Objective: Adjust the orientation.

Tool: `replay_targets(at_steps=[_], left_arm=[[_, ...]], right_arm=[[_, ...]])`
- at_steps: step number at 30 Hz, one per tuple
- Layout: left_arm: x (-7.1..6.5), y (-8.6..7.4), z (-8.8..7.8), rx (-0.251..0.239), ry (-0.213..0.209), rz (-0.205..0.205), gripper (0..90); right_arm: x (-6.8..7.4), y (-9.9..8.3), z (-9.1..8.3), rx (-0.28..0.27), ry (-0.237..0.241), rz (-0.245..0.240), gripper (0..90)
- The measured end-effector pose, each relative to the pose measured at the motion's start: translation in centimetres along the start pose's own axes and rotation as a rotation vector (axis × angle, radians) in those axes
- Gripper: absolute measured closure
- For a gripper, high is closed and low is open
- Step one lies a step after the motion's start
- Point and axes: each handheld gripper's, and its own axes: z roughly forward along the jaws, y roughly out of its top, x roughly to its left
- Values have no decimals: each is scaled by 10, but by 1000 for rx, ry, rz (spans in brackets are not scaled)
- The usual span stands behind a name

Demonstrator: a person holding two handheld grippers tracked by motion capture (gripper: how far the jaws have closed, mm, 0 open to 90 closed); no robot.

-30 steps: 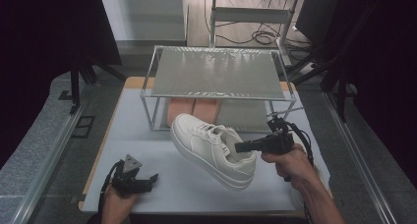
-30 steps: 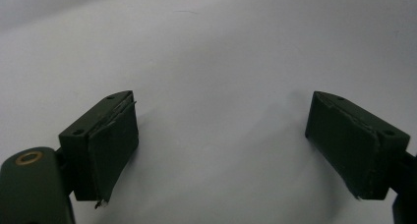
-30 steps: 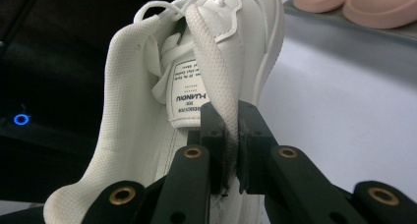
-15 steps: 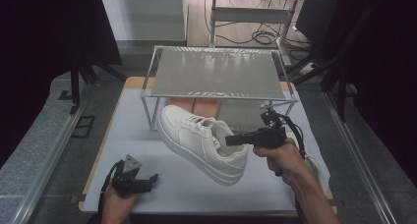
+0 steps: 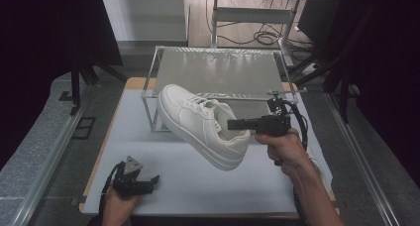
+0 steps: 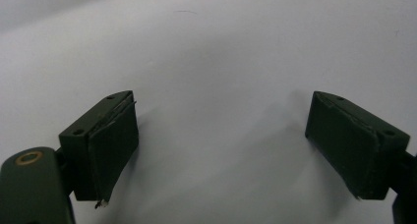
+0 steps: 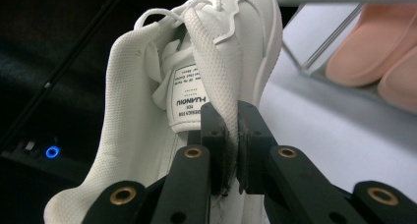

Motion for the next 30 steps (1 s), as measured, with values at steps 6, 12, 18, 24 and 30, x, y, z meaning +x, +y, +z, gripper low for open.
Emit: replay_targets(at_steps=[6,12,18,24,30], left_arm=[[0,0,0,0,0,0,127],[0,0,0,0,2,0,128],[0,0,0,2,2,2,128],[0,0,0,2,2,2,128],[0,0,0,2,2,3,128]], right_arm=[[-3,15,0,-55,-36,5,837],[-9,29,5,-104,-92,20,837],[-21,42,10,-154,-160,53,836],[-35,49,15,-218,-239,87,836],[-44,55,21,-258,-318,125,833]])
